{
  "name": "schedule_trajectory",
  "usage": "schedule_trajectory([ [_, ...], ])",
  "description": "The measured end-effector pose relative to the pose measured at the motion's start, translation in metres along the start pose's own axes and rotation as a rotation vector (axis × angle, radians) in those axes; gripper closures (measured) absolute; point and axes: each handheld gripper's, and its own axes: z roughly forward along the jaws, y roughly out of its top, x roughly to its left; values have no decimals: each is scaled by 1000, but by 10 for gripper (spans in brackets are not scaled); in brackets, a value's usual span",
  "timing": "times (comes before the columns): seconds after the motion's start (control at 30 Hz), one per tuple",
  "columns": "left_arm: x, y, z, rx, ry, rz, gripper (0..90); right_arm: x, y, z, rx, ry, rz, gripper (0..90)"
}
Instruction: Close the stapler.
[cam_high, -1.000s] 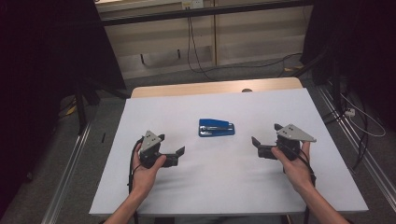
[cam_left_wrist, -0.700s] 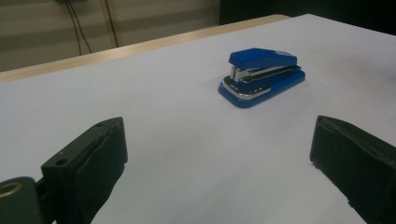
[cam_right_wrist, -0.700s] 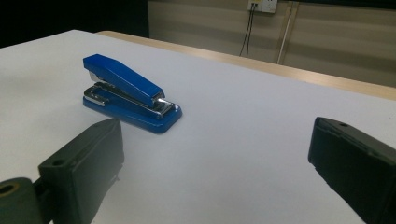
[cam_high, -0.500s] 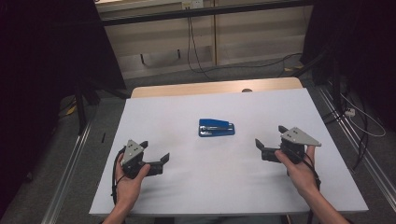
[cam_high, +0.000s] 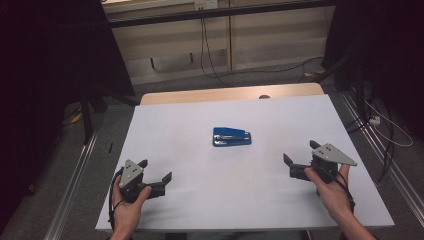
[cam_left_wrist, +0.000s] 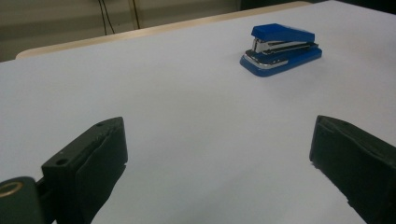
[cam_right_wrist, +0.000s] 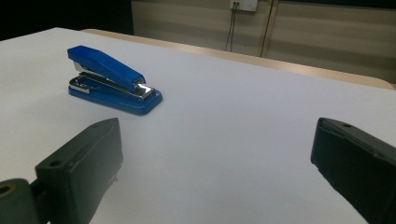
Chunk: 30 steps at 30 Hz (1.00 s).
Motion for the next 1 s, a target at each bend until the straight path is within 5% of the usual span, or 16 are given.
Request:
schedule_trajectory([
  [0.2, 7, -6, -6, -1, 1, -7, 42, -6, -6, -13, 6, -17, 5, 22],
  [0.3, 12, -10, -8, 3, 15, -41, 43, -9, -10, -19, 11, -29, 19, 17],
  [0.4, 13, -14, -14, 9, 15, -26, 43, -9, -12, -22, 6, -28, 23, 17],
  [0.5, 15, -18, -18, -11, 16, -78, 43, -9, -13, -25, -8, -24, 31, 17],
  [1.0, 11, -14, -12, -14, 1, -59, 43, -11, -17, -24, -23, -42, 37, 16],
])
